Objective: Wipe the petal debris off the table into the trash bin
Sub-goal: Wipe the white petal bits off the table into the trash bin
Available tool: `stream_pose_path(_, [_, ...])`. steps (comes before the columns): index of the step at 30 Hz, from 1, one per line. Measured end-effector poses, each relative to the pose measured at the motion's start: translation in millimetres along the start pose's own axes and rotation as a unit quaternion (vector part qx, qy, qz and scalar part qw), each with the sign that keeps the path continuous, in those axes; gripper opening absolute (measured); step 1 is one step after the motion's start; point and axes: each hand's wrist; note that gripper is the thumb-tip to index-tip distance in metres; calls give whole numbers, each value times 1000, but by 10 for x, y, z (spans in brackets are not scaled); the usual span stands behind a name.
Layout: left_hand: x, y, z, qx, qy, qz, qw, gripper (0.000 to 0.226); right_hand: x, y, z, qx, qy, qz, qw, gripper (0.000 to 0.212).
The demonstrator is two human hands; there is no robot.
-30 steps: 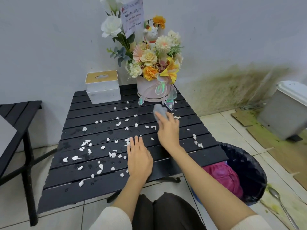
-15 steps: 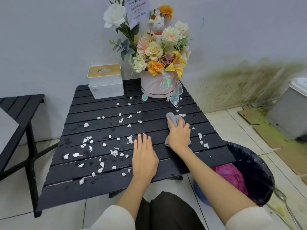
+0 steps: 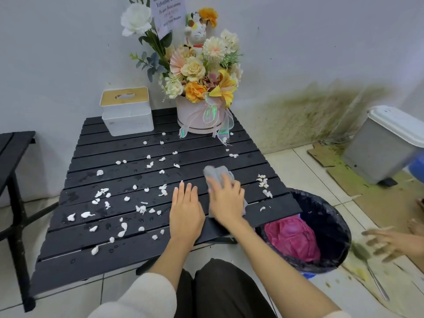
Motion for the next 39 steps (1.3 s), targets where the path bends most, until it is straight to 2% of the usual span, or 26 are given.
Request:
stream_pose_path(2, [-10,-20,0,10,-11,7,1000,48,69,-80,64,-12,29,16,999,33])
stream_pose_path(4, [-15,-32,-25,26,-41,14,999,47,230,-57,59,-7,43,15,999,44])
stream_pose_path(8, [9,-74,-89,-3,-114,5,993,48,574,71,74,-8,-6,5,1000,56])
stream_pose_path(12, [9,-144,-151,-45,-109,30,993,63,758,171,-12,3,-38,-21,999,56])
stream_pose_path(15, [11,-147,-182,-48,-105,52,992,77,619,208,-198,55,-67,-65,994,51])
stream_pose_path(17, [20,-125,-194,-41,-89,70,993,79,412,213,-373,95,-51,-97,989,47])
stream_pose_path(19, [15,-126,-200,-38,-74,78,993,79,195,160,-597,101,-25,-119,987,42])
stream_pose_path(21, [11,-143,-233,-26,-61,86,994,77,17,37,-814,80,8,-104,991,36])
stream_pose_path(25, [16,-219,-349,-14,-35,88,995,72,-42,-399,-1055,-82,29,-26,996,39])
stream_pose_path(27, [14,-251,-415,-7,-21,76,997,69,40,-503,-1124,-78,28,-42,996,39])
stream_pose_path(33, [53,-280,-504,-5,12,73,997,61,153,-548,-1473,-87,13,-1,996,41])
stream_pose_path(36, [47,-285,-514,-7,18,76,997,63,202,-566,-1677,-96,-18,-1,995,42])
stream_pose_path(39, [47,-278,-528,-9,18,83,996,76,242,-492,-1801,-102,-64,-6,993,46])
Point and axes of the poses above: each hand's wrist, its own z-axis away from the middle knuckle, its own y-axis out of the back of the hand, x = y × z, and after that the axes turned 4 degrees about -x, right-handed
